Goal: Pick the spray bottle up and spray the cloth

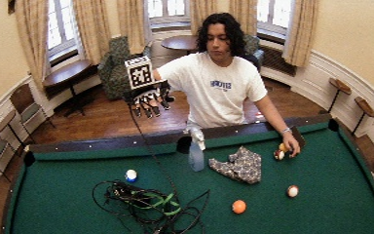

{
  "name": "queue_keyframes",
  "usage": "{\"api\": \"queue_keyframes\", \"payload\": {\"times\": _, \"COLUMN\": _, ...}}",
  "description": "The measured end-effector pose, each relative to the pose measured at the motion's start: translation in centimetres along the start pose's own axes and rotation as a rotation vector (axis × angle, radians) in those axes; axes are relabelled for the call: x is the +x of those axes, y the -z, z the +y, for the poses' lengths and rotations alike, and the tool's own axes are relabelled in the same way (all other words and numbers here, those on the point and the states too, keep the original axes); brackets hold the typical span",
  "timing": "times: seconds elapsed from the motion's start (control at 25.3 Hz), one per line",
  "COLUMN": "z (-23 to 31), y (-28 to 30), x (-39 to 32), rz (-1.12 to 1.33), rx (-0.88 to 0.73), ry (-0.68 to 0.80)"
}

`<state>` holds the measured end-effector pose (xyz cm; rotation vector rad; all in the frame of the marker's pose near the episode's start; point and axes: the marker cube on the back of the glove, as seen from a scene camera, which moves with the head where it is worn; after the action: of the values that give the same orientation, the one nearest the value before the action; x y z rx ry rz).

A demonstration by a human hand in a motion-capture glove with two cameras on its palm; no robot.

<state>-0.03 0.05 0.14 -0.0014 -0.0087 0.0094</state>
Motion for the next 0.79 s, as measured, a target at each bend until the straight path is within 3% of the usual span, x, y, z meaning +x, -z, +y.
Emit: {"api": "queue_keyframes", "payload": {"times": 0.79, "z": -0.7, "y": -1.9, "x": -0.6, "rz": 0.010, "rx": -0.001, "ry": 0.002}}
